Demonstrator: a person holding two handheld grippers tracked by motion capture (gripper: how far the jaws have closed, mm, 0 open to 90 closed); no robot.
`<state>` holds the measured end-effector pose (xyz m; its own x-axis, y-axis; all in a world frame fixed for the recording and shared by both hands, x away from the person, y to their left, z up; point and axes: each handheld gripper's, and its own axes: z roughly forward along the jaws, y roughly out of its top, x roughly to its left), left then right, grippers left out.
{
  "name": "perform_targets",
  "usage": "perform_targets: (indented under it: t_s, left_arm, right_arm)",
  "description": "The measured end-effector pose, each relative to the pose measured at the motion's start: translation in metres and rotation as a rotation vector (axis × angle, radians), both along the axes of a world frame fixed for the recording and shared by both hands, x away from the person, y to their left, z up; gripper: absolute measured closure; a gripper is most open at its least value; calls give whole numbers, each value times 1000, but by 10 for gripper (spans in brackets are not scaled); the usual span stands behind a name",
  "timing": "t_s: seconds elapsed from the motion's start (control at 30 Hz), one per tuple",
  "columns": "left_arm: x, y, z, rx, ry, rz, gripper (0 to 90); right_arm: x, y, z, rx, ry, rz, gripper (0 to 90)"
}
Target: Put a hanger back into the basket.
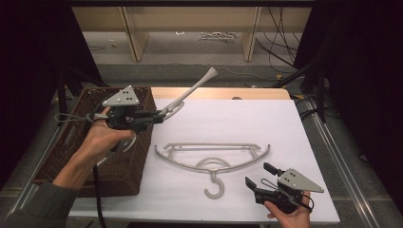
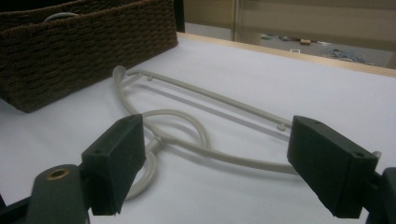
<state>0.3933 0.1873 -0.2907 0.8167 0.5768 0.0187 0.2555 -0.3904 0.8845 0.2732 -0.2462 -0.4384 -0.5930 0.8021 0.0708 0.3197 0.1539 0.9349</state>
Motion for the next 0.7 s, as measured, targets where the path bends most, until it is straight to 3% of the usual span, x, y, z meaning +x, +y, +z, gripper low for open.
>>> perform_targets:
  t_s: [0.23, 0.3, 0.33, 0.37, 0.4, 0.7]
  left_arm:
    - [1, 22, -10, -10, 0, 45, 819]
    - [2, 29, -12, 10, -18, 70, 819]
    - [1, 32, -13, 11, -14, 66, 818]
    - [2, 36, -15, 11, -18, 71, 818]
    - [1, 39, -16, 14, -13, 70, 818]
    - [0, 70, -29, 38, -5, 128, 818]
  right_arm:
    - [0, 0, -1, -4, -6, -1, 202]
    - [0, 0, 0, -2, -6, 1, 202]
    - [1, 1, -1, 9, -12, 8, 202]
    - [0, -1, 1, -19, 7, 2, 202]
    - [1, 1, -1, 8, -11, 7, 202]
    - [0, 0, -1, -8, -4, 2, 202]
